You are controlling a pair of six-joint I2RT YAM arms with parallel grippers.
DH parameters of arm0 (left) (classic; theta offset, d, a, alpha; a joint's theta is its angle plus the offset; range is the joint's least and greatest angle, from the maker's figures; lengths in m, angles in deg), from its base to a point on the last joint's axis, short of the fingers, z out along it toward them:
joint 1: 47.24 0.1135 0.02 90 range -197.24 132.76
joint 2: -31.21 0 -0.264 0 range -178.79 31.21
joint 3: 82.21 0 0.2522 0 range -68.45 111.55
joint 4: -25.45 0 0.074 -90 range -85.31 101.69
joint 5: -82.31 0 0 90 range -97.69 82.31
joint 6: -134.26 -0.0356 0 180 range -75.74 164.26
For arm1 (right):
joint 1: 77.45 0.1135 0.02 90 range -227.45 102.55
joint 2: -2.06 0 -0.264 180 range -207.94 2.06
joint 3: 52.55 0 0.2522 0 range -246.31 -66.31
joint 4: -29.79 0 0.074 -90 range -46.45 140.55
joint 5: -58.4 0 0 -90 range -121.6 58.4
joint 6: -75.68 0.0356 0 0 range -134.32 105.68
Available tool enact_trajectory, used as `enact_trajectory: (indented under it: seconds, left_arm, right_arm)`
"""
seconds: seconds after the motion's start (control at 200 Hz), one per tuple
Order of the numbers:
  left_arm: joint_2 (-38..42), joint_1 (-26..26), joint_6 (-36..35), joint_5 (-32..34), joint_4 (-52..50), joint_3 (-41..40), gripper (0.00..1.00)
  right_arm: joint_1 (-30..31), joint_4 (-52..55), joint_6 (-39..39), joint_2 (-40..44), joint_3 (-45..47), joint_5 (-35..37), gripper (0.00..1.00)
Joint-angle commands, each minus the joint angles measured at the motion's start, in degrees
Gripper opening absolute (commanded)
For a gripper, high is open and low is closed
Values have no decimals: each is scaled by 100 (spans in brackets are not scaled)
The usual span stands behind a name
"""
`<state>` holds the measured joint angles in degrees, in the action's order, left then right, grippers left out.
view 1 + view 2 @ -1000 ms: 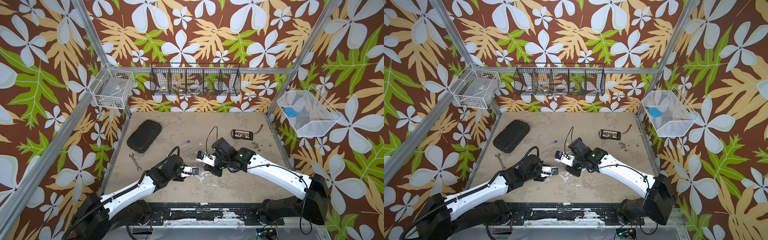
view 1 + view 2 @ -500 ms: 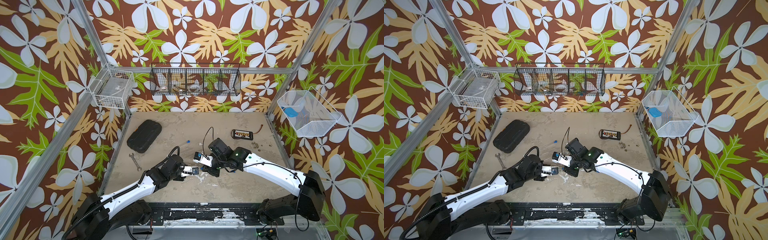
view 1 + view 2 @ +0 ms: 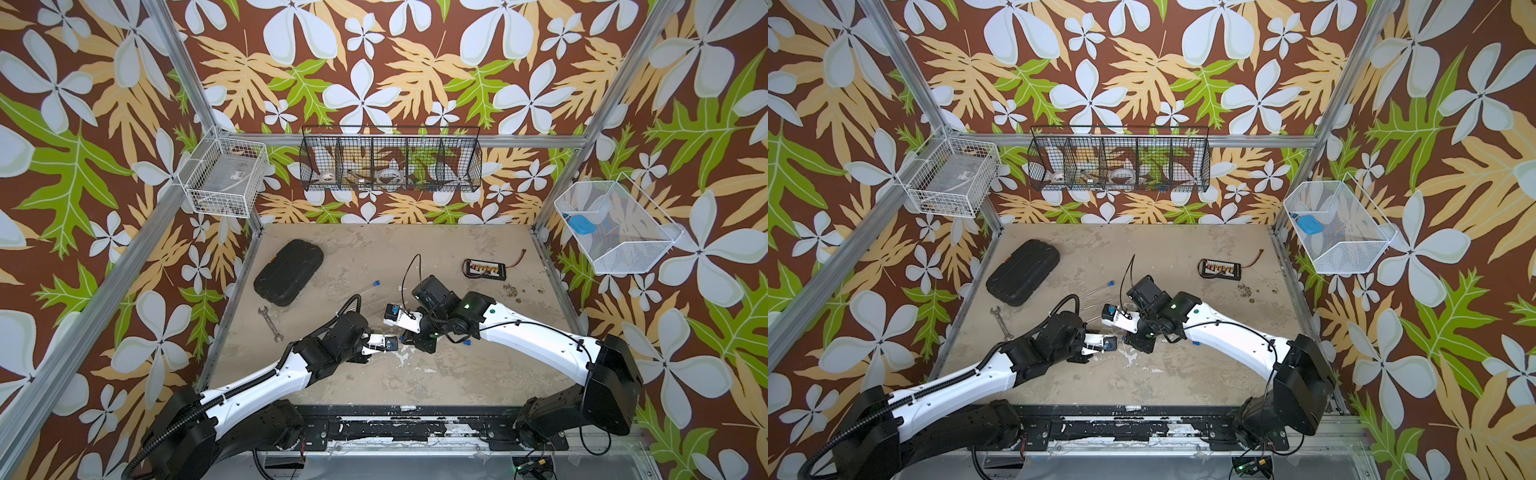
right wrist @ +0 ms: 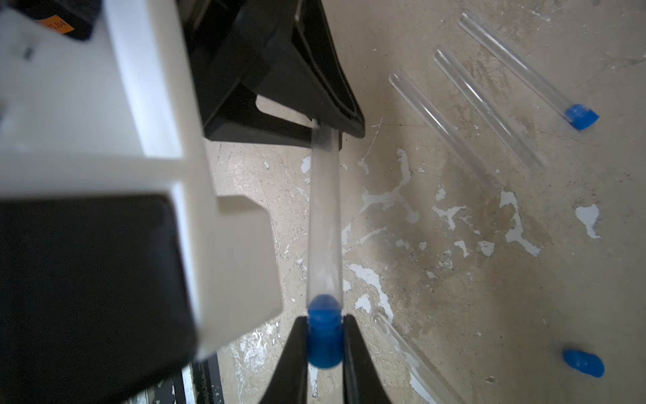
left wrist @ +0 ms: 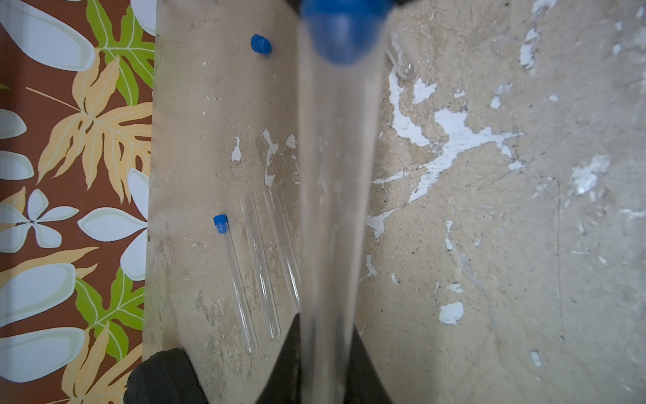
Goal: Insert stoppers into test tubes
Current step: Insert the stopper into the test tube.
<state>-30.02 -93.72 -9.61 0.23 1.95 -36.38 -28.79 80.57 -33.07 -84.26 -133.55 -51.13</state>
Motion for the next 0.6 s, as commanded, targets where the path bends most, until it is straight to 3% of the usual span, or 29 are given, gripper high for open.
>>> enact_trajectory:
  seconds: [0.0, 0.26, 0.596]
  left_arm:
    - [112, -231, -173, -20, 306, -29, 0]
    - [425, -626, -739, 260, 776, -257, 0]
    - [573, -715, -937, -177, 1374, -433, 0]
  right_arm:
    - [4, -227, -9, -102, -106, -142, 15]
    - [4, -487, 131, -423, -476, -527, 14]
    - [6, -1006, 422, -870, -1022, -987, 10]
